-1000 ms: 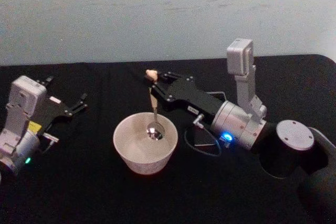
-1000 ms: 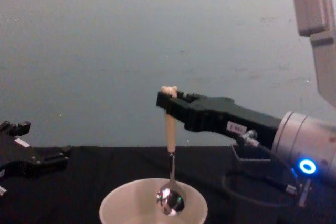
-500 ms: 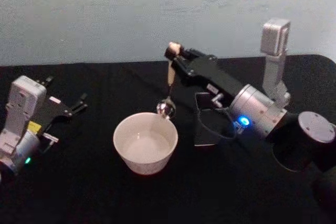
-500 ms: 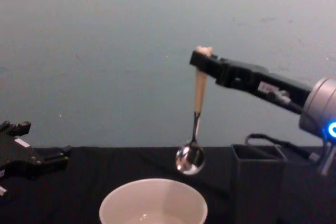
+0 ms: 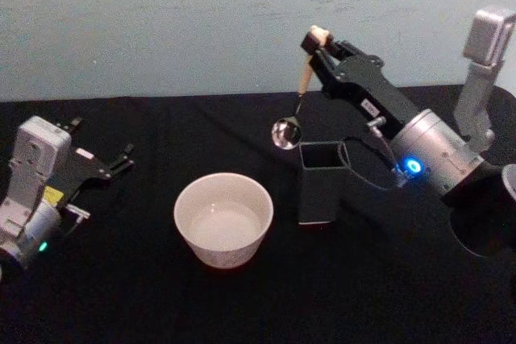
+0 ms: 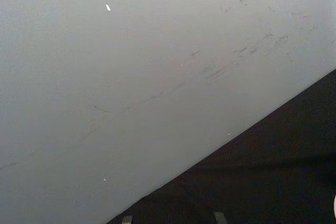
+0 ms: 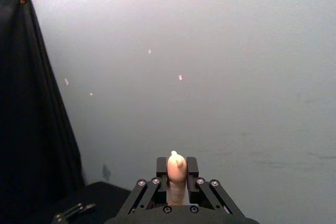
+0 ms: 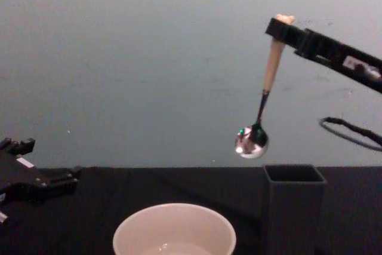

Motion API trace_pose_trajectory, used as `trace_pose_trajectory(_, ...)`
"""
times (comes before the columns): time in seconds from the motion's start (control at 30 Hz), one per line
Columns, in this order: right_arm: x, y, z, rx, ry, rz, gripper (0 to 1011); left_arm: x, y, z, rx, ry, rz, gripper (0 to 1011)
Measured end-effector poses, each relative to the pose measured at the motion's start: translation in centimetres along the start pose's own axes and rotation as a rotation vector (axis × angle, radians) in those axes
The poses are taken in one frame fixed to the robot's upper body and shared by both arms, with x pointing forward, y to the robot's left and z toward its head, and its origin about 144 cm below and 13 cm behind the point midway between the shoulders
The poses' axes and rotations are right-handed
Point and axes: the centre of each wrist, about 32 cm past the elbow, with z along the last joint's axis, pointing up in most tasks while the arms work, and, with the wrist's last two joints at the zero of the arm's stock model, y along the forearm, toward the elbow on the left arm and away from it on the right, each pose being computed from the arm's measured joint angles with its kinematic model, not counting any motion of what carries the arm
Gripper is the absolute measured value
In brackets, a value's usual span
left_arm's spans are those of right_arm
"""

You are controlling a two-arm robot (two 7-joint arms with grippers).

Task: Pick up the stirring spoon with one hand, stir inside the cup, then place it back in its original position.

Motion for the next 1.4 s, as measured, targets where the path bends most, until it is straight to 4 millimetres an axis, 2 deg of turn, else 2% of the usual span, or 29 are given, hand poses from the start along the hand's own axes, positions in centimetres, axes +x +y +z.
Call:
trace_pose_trajectory(0.6, 0.8, -2.6, 0.5, 0.021, -0.027, -0.084, 214, 0.0, 0.0, 0.0, 0.0, 0.0, 0.0, 1001)
trace_pose_trajectory(1.0, 1.1, -3.4, -0.6, -0.026, -0.035, -0.108, 214, 0.0, 0.0, 0.0, 0.0, 0.0, 0.0, 1001)
trace_pose_trajectory(1.4, 1.5, -3.9, -2.7, -0.108, -0.018, -0.129, 214, 0.0, 0.0, 0.0, 0.0, 0.0, 0.0, 1001)
